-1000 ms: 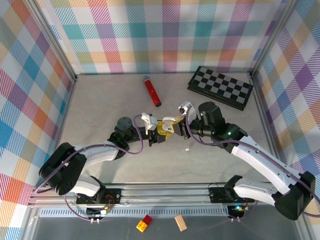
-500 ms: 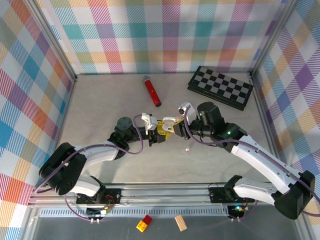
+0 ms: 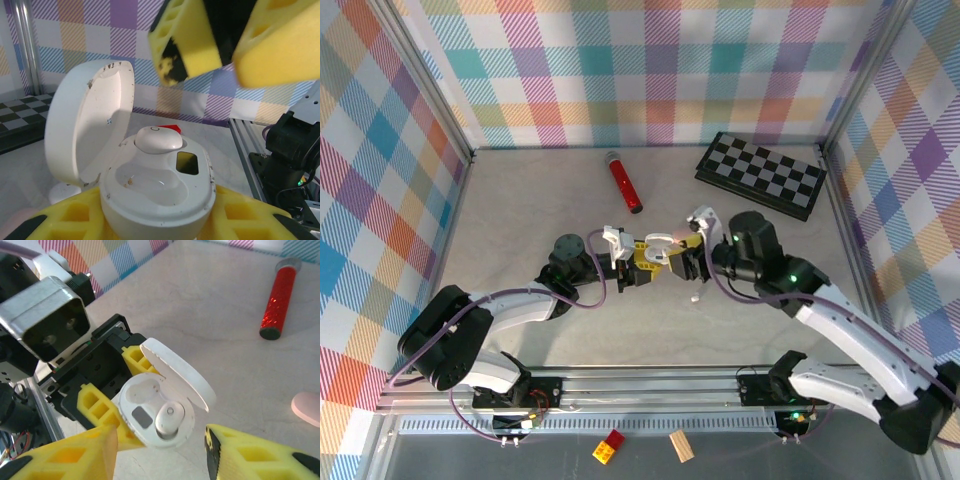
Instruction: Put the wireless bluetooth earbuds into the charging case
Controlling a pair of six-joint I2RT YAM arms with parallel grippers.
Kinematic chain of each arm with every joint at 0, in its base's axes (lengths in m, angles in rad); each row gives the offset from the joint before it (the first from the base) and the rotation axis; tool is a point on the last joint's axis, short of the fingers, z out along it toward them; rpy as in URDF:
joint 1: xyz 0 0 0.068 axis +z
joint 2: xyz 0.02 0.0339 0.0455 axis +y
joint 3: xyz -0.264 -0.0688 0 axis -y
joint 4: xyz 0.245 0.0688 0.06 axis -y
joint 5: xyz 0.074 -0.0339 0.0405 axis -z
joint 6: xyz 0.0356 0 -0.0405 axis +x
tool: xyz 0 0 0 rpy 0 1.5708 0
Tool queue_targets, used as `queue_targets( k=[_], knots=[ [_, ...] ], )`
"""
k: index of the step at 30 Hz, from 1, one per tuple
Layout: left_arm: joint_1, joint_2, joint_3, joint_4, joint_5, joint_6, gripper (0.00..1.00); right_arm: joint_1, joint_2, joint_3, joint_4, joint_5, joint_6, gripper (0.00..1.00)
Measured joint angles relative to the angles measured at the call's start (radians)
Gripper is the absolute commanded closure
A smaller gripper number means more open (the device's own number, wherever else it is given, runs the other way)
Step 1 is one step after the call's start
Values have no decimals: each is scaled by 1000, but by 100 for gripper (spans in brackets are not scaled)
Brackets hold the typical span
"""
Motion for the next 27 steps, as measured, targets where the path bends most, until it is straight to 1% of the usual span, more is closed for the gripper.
queue_targets(
  k=[3, 6, 10, 13, 16, 20, 24, 27],
  knots=[
    [7, 0, -2, 4, -4, -1, 65, 0, -105, -76, 21, 36, 15, 47],
    [23, 0, -10, 18, -8, -4, 65, -8, -179, -157, 27, 74, 51, 47],
    [38, 0, -17, 27, -14, -5, 65, -38, -219, -274, 42, 114, 122, 44],
    [41, -2, -24, 29, -15, -8, 65, -94, -206, -370, 65, 117, 195, 44],
    [42, -14, -32, 28, -16, -8, 65, -150, -131, -420, 77, 114, 272, 45],
    [46, -42, -37, 26, -23, -8, 65, -186, 46, -423, 88, 82, 339, 45],
    [47, -60, -41, 26, -23, -8, 65, -186, 257, -364, 81, 31, 344, 45],
    [47, -60, -41, 26, -23, -8, 65, -186, 392, -294, 84, 8, 340, 42]
  ],
)
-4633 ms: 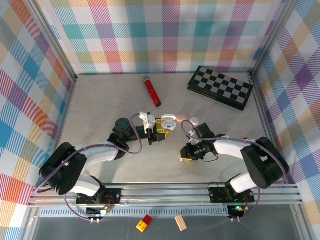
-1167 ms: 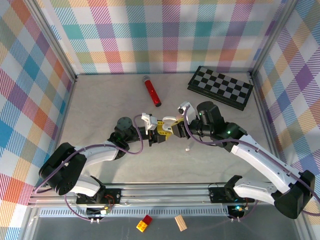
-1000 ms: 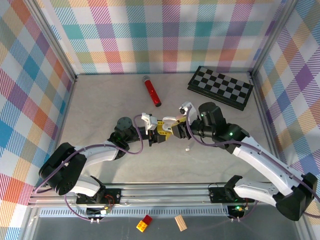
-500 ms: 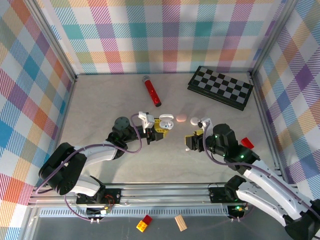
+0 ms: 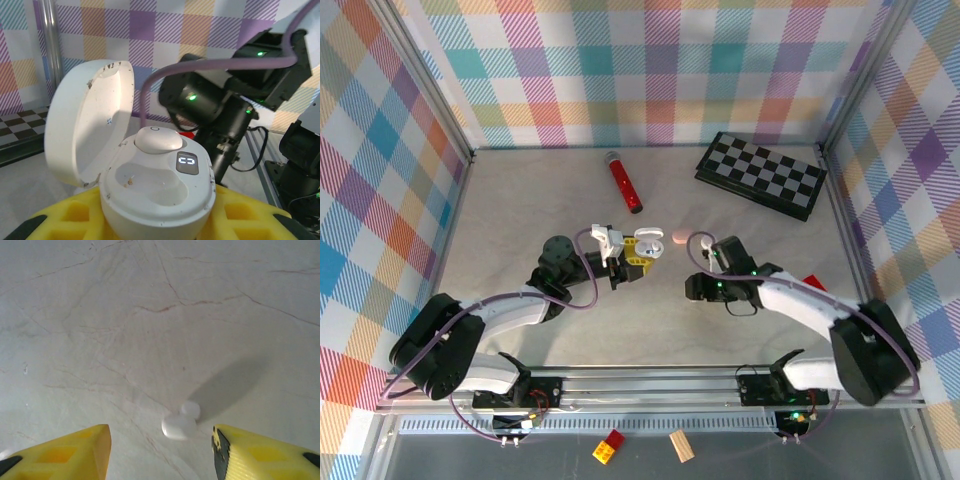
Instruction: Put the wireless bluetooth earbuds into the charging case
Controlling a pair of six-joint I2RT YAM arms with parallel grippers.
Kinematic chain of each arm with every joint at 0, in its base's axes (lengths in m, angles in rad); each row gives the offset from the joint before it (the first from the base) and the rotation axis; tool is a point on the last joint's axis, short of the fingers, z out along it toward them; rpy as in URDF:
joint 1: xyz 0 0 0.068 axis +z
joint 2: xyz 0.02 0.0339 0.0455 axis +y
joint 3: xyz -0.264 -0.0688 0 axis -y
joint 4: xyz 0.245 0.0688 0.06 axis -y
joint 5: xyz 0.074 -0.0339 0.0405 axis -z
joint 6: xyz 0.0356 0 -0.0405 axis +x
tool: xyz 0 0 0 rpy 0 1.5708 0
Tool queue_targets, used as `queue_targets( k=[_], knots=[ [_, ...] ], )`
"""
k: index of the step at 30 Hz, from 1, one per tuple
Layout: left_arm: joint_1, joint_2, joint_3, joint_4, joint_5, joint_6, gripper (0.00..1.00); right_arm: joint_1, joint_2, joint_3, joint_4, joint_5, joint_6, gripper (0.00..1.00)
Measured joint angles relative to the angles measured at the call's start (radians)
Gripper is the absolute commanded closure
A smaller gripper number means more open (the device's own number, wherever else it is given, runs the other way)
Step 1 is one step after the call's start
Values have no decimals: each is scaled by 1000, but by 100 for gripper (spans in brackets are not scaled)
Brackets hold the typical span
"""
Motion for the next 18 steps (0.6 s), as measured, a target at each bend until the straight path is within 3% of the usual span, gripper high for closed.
queue_targets(
  k=[6, 18],
  knots=[
    [0, -3, 0, -2, 0, 0, 65, 0, 119, 46, 21, -23, -6, 42],
    [40, -13, -24, 8, -9, -15, 65, 2, 120, 17, 32, -69, -14, 43]
  ],
)
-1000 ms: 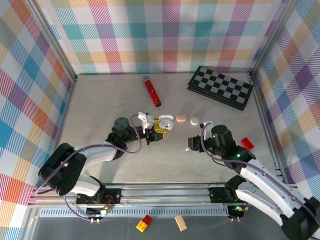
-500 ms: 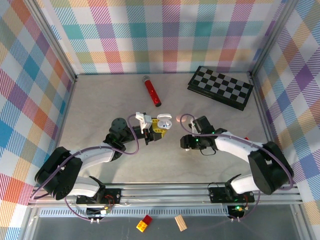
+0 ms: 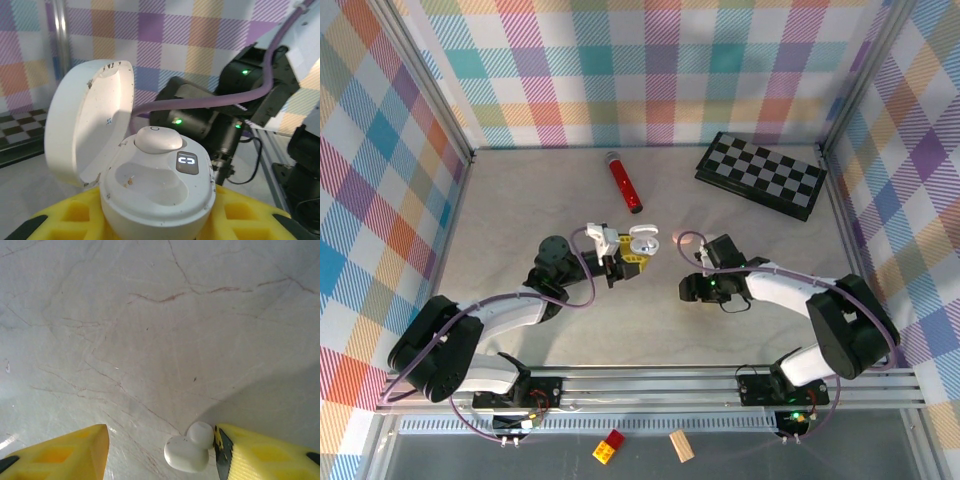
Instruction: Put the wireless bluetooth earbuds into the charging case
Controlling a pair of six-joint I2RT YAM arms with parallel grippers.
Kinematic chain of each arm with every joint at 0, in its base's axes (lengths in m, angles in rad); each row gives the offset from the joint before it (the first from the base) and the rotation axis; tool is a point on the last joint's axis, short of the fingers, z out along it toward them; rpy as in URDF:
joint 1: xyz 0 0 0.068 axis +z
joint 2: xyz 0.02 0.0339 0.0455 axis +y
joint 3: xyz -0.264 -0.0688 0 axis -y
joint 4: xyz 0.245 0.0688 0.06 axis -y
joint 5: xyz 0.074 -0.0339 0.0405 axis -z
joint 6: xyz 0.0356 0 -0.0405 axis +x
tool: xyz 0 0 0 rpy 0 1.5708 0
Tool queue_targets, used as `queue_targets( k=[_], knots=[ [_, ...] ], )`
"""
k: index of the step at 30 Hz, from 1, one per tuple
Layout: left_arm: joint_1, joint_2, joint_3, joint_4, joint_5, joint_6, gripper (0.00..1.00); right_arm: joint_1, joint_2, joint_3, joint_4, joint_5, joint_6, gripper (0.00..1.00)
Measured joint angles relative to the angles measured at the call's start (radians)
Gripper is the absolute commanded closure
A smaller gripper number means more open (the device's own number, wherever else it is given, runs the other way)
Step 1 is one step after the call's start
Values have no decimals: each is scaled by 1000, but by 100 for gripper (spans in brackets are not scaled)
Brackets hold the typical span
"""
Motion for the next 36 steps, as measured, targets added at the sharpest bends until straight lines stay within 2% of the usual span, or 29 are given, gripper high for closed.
queue_targets(
  k=[12, 29, 32, 36],
  knots=[
    [162, -31, -77, 68, -30, -64, 65, 55, -43, -11, -11, -50, -17, 43],
    [259, -58, -107, 99, -68, -87, 65, 125, -40, 9, -39, -47, -15, 43],
    [281, -58, -108, 103, -70, -88, 65, 134, -51, 21, -56, -28, -15, 43],
    [327, -58, -121, 110, -88, -90, 65, 167, -70, 76, -138, 78, -23, 44]
  ],
)
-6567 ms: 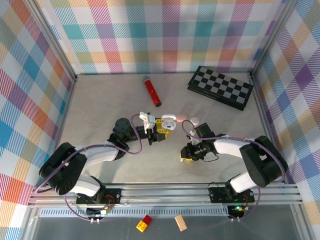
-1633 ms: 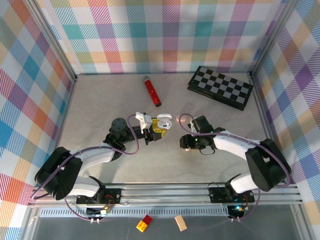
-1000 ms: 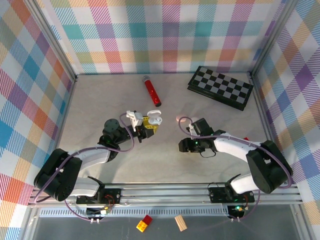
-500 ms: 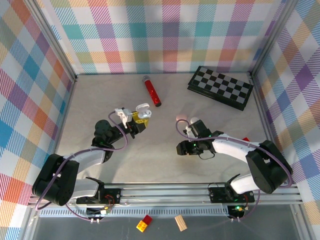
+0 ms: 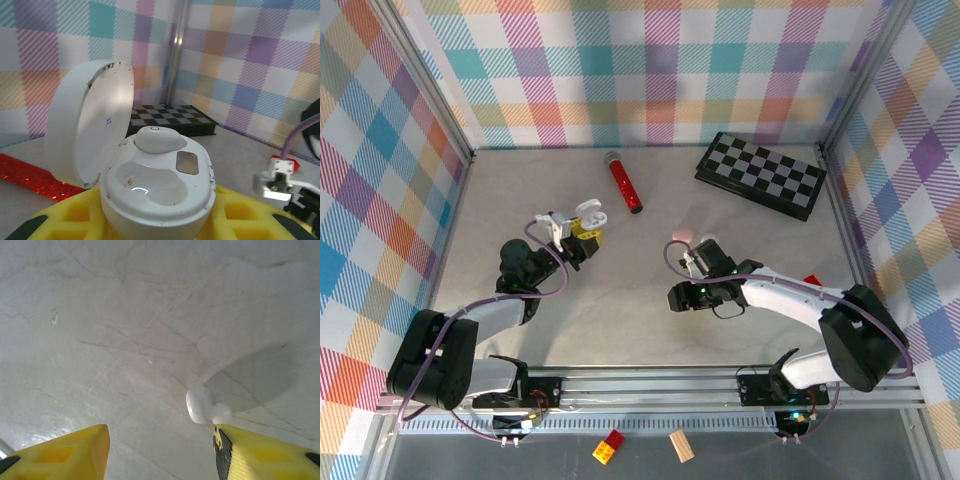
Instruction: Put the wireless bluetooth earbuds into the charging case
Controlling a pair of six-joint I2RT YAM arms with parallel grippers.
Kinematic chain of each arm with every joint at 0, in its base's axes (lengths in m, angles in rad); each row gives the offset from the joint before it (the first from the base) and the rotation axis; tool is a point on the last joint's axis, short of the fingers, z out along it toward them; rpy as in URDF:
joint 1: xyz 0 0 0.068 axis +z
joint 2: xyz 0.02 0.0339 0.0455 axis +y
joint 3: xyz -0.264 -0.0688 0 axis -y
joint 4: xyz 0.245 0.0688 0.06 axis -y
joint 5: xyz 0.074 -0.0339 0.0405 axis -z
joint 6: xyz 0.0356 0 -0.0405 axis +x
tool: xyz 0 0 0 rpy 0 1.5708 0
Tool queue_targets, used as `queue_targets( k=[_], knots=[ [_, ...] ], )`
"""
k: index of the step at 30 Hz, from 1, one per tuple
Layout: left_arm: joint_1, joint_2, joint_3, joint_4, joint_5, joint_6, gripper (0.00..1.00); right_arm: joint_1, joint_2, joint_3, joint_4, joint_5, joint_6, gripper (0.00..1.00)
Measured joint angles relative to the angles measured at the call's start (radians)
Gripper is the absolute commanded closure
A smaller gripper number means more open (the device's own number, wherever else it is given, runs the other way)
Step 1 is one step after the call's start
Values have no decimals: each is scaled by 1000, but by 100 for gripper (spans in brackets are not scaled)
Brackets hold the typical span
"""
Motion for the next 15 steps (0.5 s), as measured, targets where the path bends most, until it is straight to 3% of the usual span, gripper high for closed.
queue_targets(
  k=[7, 15],
  knots=[
    [86, 6, -11, 16, -35, -15, 65, 156, 45, 172, -174, 280, -27, 44],
    [110, 14, -11, 22, -69, -33, 65, 322, 299, 341, -365, 538, -42, 53]
  ],
)
